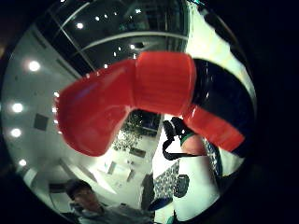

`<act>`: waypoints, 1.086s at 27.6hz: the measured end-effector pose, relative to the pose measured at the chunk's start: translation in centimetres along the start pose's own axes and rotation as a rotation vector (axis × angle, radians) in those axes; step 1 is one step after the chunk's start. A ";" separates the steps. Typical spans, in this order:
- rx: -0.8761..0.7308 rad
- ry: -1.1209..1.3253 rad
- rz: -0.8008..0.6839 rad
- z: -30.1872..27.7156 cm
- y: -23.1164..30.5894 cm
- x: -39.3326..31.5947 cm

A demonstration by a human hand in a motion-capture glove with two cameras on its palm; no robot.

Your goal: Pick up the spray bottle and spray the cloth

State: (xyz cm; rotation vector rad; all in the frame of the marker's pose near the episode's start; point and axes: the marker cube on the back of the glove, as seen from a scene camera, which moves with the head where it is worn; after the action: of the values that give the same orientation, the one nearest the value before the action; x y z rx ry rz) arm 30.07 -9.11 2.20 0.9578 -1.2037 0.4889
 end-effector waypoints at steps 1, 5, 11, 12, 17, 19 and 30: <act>0.013 0.006 0.001 0.2 -0.3 0.0; 0.022 0.039 0.011 1.2 -1.4 -0.1; -0.093 0.134 0.013 3.0 -3.3 -1.6; -0.124 0.166 0.003 3.4 -3.4 -2.0; -0.348 0.367 -0.080 5.5 -2.4 -4.2; -0.443 0.449 -0.111 6.2 -1.5 -5.1; -0.765 0.870 -0.311 7.5 4.5 -13.8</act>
State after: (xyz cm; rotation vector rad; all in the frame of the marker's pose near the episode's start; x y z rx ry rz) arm 17.96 -10.73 -8.65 0.1897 -0.3576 0.1230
